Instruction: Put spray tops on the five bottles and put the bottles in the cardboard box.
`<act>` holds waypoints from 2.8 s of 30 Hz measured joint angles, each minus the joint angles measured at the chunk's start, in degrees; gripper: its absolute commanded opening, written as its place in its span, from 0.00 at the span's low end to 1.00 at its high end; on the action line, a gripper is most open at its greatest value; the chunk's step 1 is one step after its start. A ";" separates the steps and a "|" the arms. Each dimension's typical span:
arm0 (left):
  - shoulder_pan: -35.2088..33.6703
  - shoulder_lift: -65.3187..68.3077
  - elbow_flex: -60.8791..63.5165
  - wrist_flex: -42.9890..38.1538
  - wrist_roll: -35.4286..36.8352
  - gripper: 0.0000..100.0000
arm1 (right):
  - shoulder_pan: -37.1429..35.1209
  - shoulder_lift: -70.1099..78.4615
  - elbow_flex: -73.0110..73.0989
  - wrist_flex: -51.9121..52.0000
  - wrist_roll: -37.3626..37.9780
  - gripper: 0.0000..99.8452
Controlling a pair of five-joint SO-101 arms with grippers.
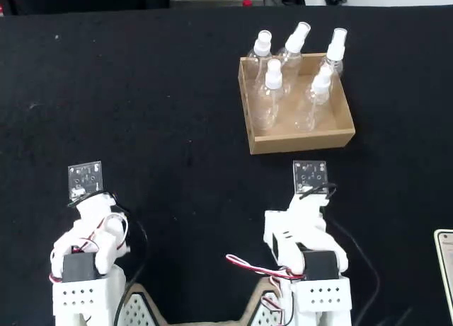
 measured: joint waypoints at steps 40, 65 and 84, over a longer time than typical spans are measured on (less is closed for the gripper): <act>-0.44 -0.53 0.00 0.26 0.09 0.03 | 2.90 -2.55 0.00 3.52 0.00 0.03; -0.44 -0.53 0.00 0.26 0.09 0.03 | 2.90 -2.55 0.00 3.52 0.00 0.03; -0.44 -0.53 0.00 0.26 0.09 0.03 | 2.90 -2.55 0.00 3.52 0.00 0.03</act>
